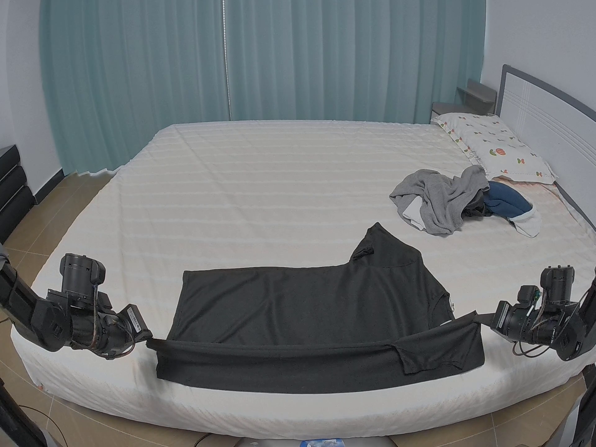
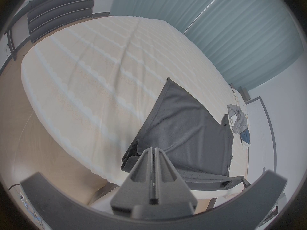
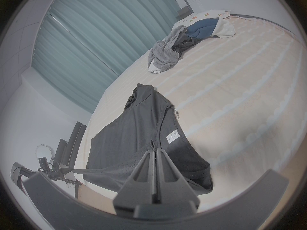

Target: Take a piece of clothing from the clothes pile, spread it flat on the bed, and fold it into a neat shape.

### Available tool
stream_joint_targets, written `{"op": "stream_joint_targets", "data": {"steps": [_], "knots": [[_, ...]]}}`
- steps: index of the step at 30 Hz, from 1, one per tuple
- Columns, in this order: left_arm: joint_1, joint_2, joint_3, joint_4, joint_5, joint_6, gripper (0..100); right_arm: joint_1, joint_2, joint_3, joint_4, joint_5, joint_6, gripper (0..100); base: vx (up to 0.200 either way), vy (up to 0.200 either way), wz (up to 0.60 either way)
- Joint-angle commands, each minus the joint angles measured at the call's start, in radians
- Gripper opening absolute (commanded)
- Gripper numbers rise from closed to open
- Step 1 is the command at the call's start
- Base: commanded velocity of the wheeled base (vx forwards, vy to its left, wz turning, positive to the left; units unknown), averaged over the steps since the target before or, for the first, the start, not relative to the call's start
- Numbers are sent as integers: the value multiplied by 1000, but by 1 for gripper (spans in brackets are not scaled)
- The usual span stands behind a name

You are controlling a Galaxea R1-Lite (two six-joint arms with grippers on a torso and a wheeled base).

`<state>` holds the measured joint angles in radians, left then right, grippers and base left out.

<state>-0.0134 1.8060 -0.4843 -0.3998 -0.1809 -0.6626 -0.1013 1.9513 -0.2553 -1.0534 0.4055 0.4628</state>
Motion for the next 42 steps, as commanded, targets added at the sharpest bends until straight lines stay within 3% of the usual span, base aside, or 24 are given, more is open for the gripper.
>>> {"op": "stream_joint_targets", "data": {"steps": [1, 42], "knots": [[-2, 67, -34, -1, 0, -2, 0, -3, 40, -25, 0, -1, 0, 0, 0, 0, 0], [-7, 348, -241, -2, 9, -12, 0, 23, 299, -200, -4, -25, 8, 0, 0, 0, 0]]}}
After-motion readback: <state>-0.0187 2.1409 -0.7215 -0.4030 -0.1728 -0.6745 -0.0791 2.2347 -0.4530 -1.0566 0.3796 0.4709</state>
